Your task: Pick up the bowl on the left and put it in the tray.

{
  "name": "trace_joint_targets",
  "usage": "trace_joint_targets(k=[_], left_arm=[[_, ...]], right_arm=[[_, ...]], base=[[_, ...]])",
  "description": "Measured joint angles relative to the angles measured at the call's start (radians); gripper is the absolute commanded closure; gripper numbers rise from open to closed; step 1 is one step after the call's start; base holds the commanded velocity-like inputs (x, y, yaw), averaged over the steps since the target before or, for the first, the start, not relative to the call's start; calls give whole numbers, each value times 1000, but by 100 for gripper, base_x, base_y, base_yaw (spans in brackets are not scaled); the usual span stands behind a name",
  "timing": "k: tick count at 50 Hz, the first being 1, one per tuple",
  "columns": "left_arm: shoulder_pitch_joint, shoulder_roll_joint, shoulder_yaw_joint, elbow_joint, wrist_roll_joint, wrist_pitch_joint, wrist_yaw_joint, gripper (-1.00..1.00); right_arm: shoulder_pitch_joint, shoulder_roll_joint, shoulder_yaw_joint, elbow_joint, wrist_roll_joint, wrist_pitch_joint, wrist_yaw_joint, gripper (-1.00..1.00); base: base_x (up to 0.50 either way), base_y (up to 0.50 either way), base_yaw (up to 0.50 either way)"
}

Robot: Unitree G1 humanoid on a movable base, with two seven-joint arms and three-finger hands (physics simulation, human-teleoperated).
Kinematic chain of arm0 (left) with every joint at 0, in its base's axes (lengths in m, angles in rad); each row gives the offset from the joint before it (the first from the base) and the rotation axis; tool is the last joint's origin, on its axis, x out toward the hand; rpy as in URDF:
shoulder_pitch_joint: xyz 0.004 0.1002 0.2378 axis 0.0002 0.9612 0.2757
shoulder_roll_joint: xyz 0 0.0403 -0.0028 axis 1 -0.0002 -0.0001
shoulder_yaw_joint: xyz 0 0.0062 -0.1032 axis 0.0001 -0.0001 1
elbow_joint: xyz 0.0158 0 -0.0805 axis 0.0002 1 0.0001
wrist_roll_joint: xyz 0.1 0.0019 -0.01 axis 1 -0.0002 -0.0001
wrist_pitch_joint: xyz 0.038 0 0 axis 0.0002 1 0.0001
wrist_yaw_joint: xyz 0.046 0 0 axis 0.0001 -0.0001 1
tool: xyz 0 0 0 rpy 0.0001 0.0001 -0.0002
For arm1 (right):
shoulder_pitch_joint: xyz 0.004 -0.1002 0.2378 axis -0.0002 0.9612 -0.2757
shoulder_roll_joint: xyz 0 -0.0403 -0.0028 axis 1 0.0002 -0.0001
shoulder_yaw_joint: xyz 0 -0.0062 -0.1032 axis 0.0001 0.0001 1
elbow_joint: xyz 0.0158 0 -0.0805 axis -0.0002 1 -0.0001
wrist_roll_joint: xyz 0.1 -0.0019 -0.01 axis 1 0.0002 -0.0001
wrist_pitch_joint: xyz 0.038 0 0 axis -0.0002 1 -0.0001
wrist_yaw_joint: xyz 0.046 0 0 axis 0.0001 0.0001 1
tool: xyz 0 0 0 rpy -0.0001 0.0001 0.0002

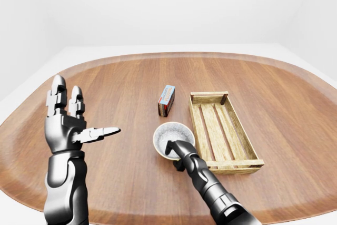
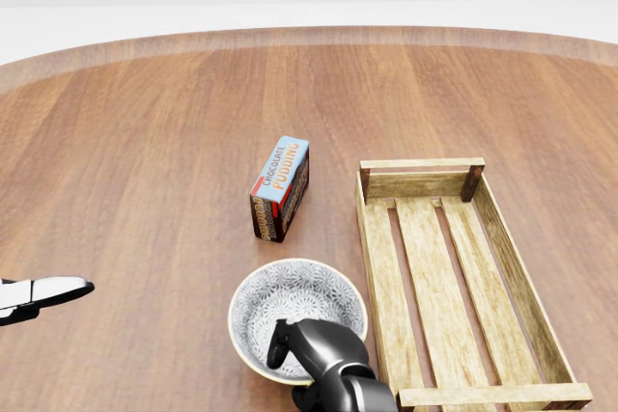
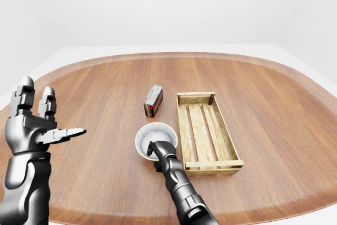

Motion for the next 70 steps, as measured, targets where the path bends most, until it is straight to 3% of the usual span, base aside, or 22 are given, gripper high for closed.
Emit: trace_joint_targets(k=[13, 27, 52, 70], left_arm=[[2, -1, -2, -3, 2, 0, 0, -100], [5, -4, -4, -10, 4, 0, -1, -100], [6, -6, -6, -13, 6, 0, 0, -100], [5, -5, -6, -13, 8, 0, 1, -100]], right_arm=[[-2, 5, 7, 5, -13, 0, -6, 100], [-16, 20, 15, -54, -19, 0, 77, 100], [-32, 45, 51, -363, -157, 0, 351, 100], [-45, 34, 19, -646, -298, 0, 585, 100]], base=[[0, 0, 0], [0, 0, 0], [0, 0, 0], [0, 0, 0]])
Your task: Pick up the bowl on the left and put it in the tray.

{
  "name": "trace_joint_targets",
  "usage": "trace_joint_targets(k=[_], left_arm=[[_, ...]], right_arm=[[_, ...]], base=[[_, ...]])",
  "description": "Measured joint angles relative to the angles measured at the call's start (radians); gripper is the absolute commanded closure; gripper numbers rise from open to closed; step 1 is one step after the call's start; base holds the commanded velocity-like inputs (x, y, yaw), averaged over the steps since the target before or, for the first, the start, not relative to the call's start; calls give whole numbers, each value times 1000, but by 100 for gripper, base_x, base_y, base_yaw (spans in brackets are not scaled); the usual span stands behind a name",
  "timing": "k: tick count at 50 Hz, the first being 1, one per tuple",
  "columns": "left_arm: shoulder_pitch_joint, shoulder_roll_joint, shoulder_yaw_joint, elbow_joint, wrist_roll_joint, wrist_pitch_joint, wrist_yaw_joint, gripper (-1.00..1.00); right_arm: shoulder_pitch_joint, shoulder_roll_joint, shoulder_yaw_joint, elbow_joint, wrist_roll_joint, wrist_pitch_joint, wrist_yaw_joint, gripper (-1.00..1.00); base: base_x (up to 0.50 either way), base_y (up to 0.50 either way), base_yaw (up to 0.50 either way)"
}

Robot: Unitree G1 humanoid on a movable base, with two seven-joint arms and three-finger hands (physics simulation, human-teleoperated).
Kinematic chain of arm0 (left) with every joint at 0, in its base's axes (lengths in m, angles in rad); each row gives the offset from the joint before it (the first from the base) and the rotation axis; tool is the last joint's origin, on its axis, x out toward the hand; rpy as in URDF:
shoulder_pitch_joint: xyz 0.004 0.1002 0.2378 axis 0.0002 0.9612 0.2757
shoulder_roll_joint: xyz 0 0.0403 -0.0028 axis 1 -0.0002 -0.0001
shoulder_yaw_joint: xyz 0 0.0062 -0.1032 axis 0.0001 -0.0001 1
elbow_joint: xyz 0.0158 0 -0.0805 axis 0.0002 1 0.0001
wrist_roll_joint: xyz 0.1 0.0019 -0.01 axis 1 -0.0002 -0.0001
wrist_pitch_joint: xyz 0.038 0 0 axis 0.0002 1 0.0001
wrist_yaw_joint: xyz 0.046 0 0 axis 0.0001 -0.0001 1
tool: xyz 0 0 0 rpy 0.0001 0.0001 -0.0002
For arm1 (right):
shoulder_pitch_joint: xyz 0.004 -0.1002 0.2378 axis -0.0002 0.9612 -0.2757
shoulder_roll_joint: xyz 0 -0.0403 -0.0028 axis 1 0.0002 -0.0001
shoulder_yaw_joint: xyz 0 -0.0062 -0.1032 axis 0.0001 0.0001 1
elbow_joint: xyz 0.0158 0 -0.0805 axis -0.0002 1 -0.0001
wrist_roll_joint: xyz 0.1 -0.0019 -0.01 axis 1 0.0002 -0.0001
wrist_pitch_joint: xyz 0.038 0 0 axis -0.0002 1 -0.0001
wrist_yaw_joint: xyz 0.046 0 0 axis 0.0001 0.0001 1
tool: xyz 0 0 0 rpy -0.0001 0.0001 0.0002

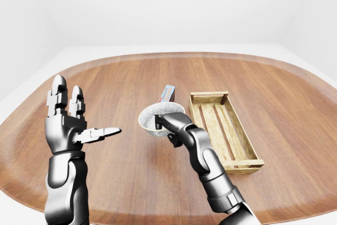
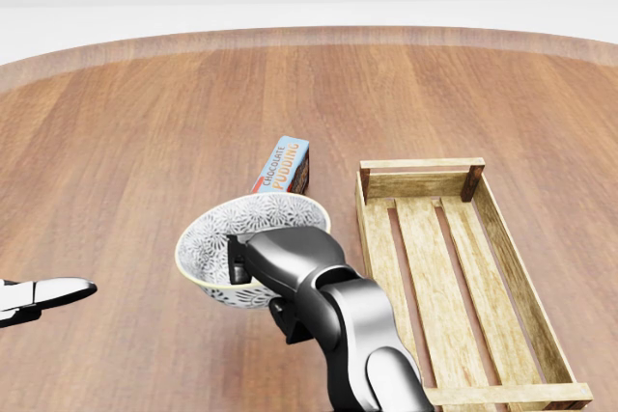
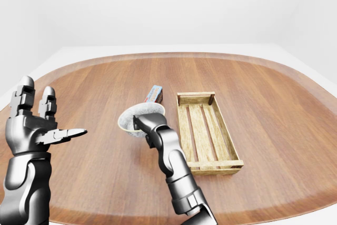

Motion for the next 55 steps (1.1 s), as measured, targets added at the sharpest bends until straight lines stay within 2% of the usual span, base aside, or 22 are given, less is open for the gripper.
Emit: trace_joint_targets(k=[8, 35, 42, 55], left_arm=[[1, -2, -3, 1, 5, 0, 0, -100], [7, -7, -6, -4, 10, 0, -3, -100], [8, -8, -7, -1, 12, 0, -3, -100], [9, -9, -10, -2, 16, 0, -3, -100]], right_arm=[[-9, -40, -45, -127, -15, 0, 80, 100], [-88, -221, -214, -325, 46, 0, 80, 100], [-89, -263, -254, -334, 107, 0, 80, 100], [-78, -361, -326, -288, 316, 0, 72, 100]], base=[[0, 0, 0], [0, 0, 0], [0, 0, 0], [0, 0, 0]])
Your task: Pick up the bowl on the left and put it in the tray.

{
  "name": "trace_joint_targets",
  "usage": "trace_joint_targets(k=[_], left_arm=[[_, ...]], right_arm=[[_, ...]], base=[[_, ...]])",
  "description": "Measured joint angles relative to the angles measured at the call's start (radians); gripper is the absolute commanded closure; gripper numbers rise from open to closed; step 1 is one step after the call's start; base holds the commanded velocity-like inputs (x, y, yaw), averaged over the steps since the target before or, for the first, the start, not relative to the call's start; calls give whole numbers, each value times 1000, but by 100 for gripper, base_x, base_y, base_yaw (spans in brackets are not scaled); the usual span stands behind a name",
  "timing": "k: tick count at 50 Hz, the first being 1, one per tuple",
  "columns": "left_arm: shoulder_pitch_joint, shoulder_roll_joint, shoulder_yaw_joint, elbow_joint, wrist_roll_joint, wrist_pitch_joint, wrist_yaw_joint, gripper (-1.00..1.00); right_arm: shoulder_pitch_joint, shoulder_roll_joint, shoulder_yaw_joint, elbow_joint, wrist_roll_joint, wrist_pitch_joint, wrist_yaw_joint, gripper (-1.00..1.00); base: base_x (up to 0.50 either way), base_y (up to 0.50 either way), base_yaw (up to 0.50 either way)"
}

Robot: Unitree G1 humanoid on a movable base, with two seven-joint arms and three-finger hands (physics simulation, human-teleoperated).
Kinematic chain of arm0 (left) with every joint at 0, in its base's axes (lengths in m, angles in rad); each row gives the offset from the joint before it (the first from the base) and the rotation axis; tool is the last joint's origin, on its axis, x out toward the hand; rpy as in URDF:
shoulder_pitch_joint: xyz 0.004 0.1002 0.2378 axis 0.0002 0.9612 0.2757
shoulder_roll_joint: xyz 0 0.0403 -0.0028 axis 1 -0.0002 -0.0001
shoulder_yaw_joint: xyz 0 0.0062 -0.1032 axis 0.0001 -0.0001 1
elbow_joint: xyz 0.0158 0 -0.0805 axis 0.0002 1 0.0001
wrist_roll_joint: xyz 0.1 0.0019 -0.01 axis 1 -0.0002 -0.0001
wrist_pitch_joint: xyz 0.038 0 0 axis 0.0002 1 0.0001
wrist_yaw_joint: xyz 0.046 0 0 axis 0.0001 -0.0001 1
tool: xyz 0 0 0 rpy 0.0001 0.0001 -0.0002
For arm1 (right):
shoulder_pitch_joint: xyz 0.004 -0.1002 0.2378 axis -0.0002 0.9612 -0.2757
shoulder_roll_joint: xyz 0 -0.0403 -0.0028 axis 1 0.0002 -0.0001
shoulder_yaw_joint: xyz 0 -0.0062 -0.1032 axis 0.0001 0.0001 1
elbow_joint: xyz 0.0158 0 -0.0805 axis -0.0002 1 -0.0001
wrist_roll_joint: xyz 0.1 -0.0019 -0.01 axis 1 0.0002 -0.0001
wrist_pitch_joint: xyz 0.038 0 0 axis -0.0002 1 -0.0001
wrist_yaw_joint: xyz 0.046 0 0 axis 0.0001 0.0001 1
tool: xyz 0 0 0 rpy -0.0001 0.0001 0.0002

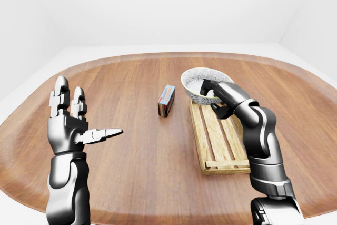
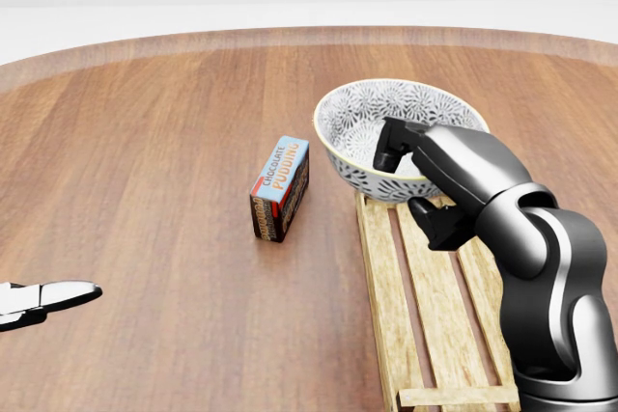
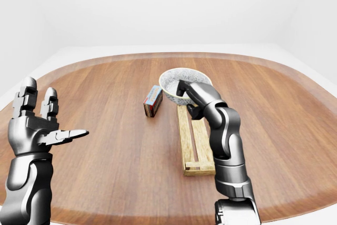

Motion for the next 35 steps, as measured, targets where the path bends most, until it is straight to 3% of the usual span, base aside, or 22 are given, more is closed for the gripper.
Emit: trace_joint_targets(k=[18, 35], left_arm=[[0, 0, 0, 1, 1, 0, 0, -100], [2, -2, -2, -2, 4, 0, -1, -100]], right_arm=[[43, -88, -64, 85, 239, 0, -100, 100], [86, -109, -78, 197, 341, 0, -241, 100]], base=[[0, 0, 0], [0, 0, 0]])
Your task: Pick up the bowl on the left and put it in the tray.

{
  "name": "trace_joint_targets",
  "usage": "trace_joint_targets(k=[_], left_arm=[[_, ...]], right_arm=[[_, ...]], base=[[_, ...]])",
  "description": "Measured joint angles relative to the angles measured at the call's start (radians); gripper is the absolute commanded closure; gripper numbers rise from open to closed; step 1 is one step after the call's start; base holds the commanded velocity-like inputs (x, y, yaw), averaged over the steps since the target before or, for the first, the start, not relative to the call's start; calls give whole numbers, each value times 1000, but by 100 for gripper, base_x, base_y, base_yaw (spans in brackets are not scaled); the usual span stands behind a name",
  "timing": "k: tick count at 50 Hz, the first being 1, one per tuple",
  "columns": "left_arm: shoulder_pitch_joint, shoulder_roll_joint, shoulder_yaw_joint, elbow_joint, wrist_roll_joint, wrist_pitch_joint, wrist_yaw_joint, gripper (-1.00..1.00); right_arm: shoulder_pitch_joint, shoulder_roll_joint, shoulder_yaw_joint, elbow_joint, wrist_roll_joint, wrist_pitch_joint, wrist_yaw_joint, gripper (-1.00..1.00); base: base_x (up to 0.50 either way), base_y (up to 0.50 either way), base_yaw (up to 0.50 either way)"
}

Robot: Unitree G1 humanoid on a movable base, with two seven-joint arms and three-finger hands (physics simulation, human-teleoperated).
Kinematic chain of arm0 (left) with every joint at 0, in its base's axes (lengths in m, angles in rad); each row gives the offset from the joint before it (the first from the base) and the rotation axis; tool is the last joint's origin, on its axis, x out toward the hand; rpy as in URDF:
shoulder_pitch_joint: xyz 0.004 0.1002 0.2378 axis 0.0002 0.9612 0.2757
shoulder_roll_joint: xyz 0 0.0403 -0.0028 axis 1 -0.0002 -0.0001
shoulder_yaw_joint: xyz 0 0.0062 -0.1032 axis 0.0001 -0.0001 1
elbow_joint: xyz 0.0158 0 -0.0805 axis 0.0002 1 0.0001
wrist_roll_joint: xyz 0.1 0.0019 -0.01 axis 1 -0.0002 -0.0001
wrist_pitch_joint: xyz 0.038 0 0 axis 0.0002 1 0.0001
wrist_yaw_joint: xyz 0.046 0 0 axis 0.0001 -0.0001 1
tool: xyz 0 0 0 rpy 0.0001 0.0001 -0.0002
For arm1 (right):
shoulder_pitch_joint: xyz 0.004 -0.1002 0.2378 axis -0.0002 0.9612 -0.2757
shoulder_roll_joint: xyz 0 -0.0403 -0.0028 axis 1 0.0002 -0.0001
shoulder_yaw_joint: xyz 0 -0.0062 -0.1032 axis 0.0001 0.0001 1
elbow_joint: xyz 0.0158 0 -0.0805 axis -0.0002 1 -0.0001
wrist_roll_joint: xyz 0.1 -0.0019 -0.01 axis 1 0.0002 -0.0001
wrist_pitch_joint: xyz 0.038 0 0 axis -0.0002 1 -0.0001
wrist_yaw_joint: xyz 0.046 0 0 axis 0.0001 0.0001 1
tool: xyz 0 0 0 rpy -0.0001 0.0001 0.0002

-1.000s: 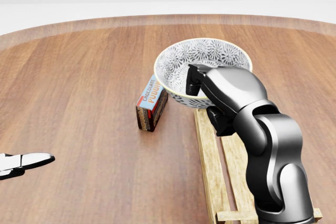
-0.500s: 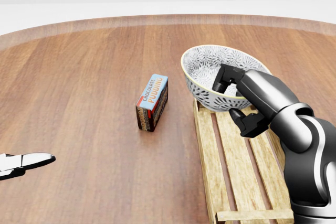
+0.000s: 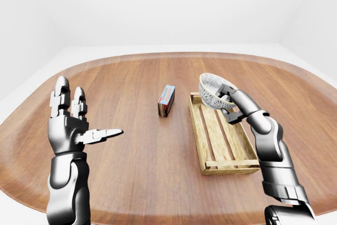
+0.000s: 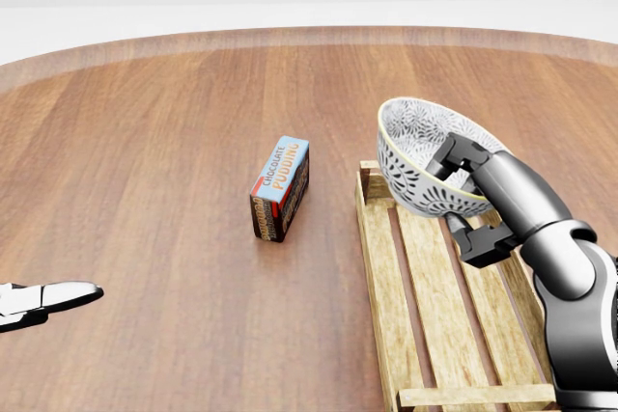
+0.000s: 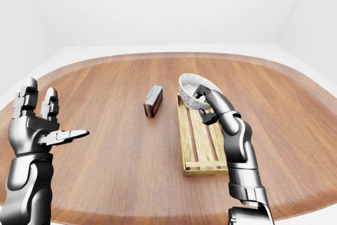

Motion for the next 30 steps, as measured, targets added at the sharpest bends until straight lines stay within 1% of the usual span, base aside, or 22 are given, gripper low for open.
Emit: trace_joint_targets(k=[13, 30], left_arm=[[0, -1, -1, 1, 1, 0, -1, -100], [1, -1, 0, 1, 0, 0, -1, -100]], right_arm=[[4, 9, 22, 124, -9, 0, -106, 100], [-13, 14, 41, 236, -37, 0, -179, 100]], base=[[0, 0, 0], [0, 0, 0]])
